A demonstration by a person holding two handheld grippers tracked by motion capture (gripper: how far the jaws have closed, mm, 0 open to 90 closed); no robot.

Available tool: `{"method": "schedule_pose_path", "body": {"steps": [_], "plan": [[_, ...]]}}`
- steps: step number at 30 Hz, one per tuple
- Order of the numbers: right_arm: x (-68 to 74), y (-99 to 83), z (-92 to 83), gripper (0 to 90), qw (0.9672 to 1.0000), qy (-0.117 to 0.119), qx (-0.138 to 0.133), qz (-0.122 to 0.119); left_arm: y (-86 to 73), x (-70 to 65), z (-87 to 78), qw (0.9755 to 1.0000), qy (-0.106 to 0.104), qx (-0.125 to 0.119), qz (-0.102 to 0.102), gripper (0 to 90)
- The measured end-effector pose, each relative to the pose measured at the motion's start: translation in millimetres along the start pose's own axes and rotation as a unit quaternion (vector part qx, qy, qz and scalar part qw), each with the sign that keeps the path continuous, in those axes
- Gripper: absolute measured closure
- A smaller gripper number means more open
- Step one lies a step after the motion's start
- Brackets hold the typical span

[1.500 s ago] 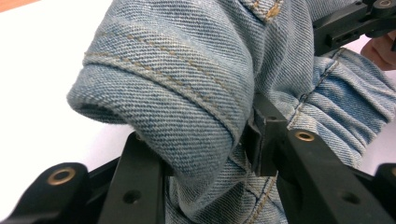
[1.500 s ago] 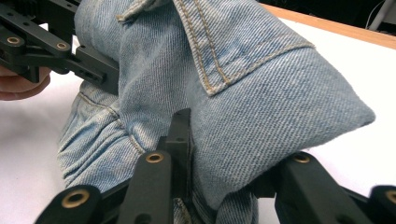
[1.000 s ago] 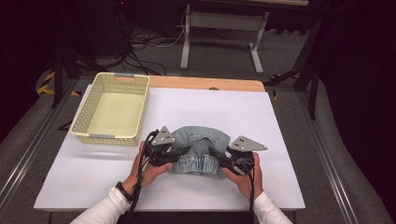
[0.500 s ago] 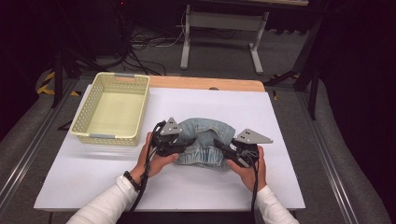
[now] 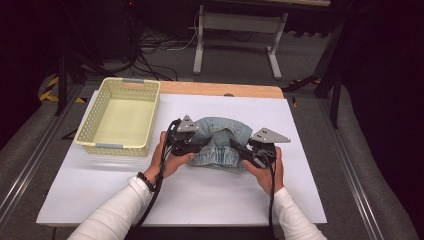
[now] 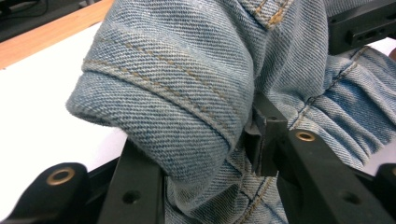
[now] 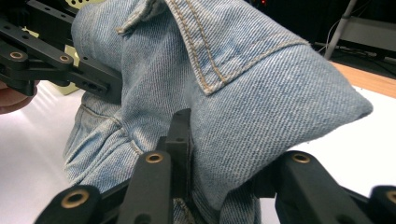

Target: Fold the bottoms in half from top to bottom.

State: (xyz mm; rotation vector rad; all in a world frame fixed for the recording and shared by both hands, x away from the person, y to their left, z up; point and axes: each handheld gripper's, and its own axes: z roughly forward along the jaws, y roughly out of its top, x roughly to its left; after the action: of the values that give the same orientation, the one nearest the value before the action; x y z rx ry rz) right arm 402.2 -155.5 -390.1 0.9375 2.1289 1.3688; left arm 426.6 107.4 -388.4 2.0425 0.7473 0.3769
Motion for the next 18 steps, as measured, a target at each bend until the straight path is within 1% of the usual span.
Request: {"method": "schedule_pose_path", "body": {"steps": [8, 10, 11, 18], "plan": [[-2.0, 11.6, 9.2, 66.5, 1.0, 0.003, -0.008, 0.004, 8.5, 9.9, -6.0, 0.9999, 0.016, 0.002, 0.006, 63.5], [-1.4, 14.5, 11.6, 66.5, 1.0, 0.003, -0.008, 0.004, 10.7, 13.2, -7.9, 0.9998, 0.017, 0.004, 0.002, 63.5], [-1.0, 16.0, 12.7, 66.5, 0.9999, 0.003, -0.01, 0.003, 11.6, 14.2, -8.9, 0.9998, 0.021, 0.002, 0.005, 63.5], [0.6, 27.2, 18.4, 66.6, 0.9998, 0.005, -0.018, 0.002, 16.8, 21.1, -16.2, 0.9995, 0.032, -0.001, 0.002, 63.4]]}}
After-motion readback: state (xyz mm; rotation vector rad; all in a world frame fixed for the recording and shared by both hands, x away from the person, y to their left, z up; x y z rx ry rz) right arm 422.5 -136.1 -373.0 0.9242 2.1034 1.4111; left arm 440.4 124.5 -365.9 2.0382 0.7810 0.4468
